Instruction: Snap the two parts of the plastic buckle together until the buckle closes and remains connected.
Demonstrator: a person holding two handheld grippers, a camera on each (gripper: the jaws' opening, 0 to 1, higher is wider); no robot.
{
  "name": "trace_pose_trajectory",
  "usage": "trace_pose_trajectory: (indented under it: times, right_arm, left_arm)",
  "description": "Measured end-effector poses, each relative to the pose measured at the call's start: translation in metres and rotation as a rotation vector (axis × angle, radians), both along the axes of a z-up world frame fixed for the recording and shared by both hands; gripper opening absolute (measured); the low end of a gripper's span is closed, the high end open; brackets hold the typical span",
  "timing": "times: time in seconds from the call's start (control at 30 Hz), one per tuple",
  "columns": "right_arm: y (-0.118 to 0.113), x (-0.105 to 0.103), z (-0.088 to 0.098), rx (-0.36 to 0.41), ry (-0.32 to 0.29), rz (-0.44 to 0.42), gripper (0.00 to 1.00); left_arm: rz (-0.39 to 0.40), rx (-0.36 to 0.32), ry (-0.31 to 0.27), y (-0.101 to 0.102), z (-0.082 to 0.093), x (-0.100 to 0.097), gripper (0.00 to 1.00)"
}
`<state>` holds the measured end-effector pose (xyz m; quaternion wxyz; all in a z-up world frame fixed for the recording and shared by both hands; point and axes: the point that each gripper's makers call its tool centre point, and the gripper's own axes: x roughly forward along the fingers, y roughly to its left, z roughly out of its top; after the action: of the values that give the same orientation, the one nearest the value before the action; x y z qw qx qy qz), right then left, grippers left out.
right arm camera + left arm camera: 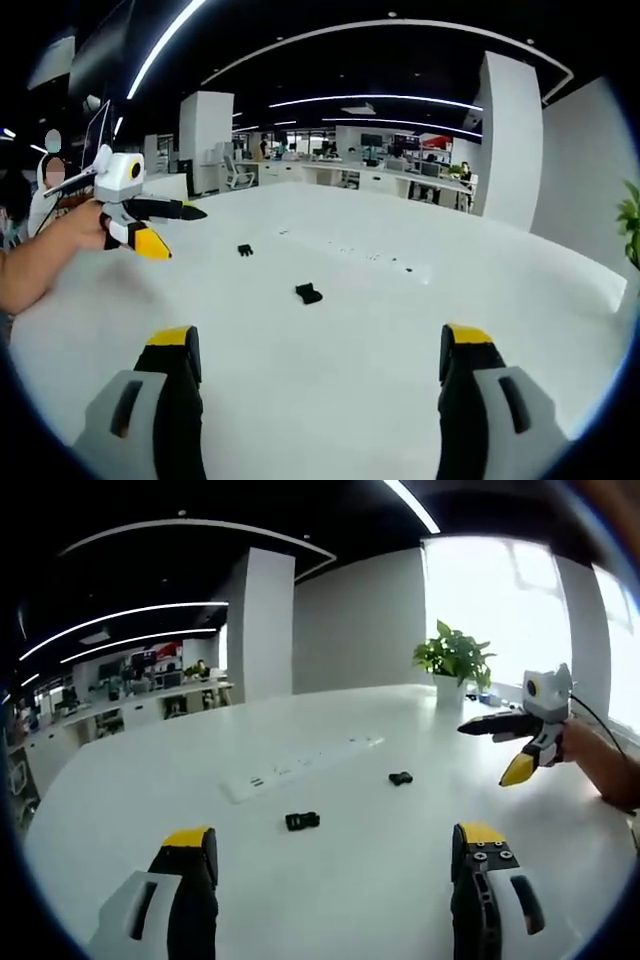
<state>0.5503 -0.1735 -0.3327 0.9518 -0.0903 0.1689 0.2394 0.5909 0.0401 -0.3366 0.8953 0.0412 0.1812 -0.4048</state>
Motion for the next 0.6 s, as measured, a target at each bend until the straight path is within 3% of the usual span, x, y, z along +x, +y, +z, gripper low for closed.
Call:
trace_pose_trajectory:
  times: [0.6]
  right_arm:
    - [0.007, 0.023, 0.002, -0.012, 0.004, 0.01, 0.99]
  left_arm:
    - [0.0, -0.007, 0.018, -0.008, -0.006, 0.018, 0.99]
